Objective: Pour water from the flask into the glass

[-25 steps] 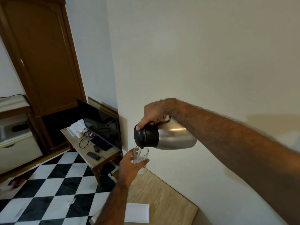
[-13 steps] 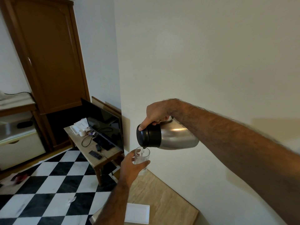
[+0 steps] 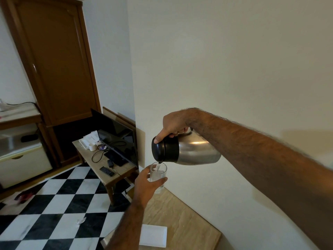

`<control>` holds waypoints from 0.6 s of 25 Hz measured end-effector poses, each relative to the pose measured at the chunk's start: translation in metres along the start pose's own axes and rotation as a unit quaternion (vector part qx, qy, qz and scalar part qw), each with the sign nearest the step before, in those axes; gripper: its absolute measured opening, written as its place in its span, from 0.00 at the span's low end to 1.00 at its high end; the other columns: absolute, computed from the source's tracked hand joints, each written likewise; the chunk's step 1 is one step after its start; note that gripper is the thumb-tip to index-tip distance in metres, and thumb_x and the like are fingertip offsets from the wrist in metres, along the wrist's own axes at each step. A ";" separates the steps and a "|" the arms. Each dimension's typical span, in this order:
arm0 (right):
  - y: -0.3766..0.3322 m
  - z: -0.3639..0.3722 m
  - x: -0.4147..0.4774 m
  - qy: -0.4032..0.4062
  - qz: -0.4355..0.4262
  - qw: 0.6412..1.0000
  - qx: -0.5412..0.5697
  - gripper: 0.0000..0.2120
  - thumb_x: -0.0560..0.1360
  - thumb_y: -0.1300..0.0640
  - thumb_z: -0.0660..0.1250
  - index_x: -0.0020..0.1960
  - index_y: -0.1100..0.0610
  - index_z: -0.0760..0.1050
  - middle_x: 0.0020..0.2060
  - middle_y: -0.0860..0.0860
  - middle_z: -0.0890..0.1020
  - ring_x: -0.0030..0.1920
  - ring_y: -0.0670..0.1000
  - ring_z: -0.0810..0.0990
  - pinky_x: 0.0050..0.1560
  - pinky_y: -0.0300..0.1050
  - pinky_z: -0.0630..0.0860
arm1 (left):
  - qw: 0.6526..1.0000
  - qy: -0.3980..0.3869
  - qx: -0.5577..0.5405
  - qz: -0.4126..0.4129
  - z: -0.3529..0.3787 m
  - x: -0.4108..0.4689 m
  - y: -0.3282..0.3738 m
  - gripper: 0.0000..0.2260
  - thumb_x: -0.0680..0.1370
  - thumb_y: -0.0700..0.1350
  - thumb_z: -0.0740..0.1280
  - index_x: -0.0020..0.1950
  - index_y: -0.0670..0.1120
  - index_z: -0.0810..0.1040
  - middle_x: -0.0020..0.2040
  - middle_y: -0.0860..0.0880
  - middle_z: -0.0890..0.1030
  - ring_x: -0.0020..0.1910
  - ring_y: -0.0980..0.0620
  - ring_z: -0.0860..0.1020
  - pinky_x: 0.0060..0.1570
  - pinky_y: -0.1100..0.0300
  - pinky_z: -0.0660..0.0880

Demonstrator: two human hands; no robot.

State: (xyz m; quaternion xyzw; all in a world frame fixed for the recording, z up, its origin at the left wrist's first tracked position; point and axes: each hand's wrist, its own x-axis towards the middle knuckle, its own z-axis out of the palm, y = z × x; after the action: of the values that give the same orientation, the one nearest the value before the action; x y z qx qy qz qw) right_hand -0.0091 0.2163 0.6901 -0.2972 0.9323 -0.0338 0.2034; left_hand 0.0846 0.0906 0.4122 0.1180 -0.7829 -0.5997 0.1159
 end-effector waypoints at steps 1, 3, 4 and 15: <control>0.000 0.000 -0.001 0.002 0.000 1.000 0.001 0.26 0.71 0.33 0.75 0.32 0.54 0.74 0.19 0.44 0.70 0.18 0.45 0.63 0.26 0.40 0.62 | 1.000 -0.001 0.001 0.001 0.000 -0.001 0.000 0.30 0.70 0.52 0.82 0.70 0.51 0.77 0.67 0.49 0.82 0.65 0.47 0.80 0.59 0.56 0.78; 0.001 -0.001 -0.003 0.005 0.002 1.000 0.000 0.26 0.72 0.33 0.75 0.32 0.54 0.74 0.19 0.44 0.70 0.18 0.45 0.63 0.26 0.40 0.62 | 1.000 -0.003 0.005 0.004 0.000 -0.001 -0.001 0.30 0.70 0.52 0.82 0.69 0.51 0.78 0.66 0.49 0.82 0.65 0.47 0.80 0.59 0.55 0.78; 0.001 -0.001 -0.003 0.005 0.003 1.000 -0.001 0.26 0.71 0.33 0.75 0.32 0.54 0.74 0.19 0.44 0.70 0.18 0.45 0.63 0.26 0.40 0.62 | 1.000 -0.003 0.007 0.006 -0.001 -0.002 -0.001 0.30 0.69 0.52 0.82 0.69 0.51 0.78 0.66 0.49 0.82 0.65 0.47 0.80 0.59 0.55 0.79; 0.004 0.003 -0.005 -0.004 0.010 1.000 0.005 0.27 0.70 0.32 0.75 0.32 0.54 0.75 0.21 0.46 0.70 0.20 0.47 0.63 0.27 0.40 0.63 | 1.000 -0.001 0.000 0.010 0.001 -0.006 0.001 0.30 0.70 0.53 0.81 0.70 0.51 0.77 0.66 0.49 0.82 0.63 0.47 0.80 0.55 0.59 0.78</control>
State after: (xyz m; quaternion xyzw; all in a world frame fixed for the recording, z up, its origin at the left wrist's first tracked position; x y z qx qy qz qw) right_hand -0.0063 0.2231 0.6881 -0.2866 0.9343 -0.0348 0.2091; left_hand 0.0901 0.0935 0.4124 0.1090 -0.7845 -0.5983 0.1210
